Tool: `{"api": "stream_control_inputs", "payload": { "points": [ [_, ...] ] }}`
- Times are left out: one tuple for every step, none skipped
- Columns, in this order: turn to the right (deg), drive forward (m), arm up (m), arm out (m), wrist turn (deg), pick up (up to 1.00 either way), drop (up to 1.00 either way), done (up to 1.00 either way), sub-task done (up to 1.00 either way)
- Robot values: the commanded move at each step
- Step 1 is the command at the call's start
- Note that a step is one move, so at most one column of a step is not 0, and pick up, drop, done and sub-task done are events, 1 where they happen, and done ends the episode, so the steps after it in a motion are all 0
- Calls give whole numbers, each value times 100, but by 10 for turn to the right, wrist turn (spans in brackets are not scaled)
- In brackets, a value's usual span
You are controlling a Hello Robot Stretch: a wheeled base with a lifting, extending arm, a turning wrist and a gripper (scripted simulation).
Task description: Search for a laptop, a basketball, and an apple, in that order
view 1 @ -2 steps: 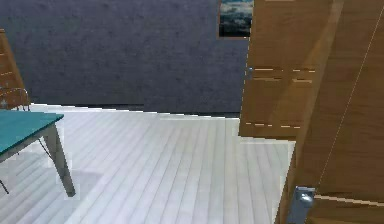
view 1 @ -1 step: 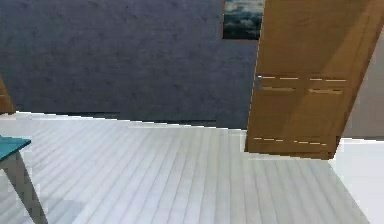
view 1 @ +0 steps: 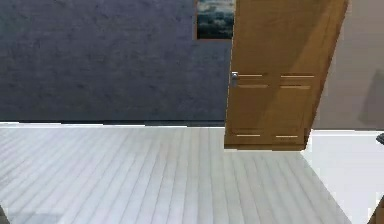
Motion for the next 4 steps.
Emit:
{"api": "stream_control_inputs", "payload": {
  "points": [
    [0,50,0,0,0,0,0,0,0],
    [-450,0,0,0,0,0,0,0,0],
    [-120,0,0,0,0,0,0,0,0],
    [0,25,0,0,0,0,0,0,0]
  ]
}}
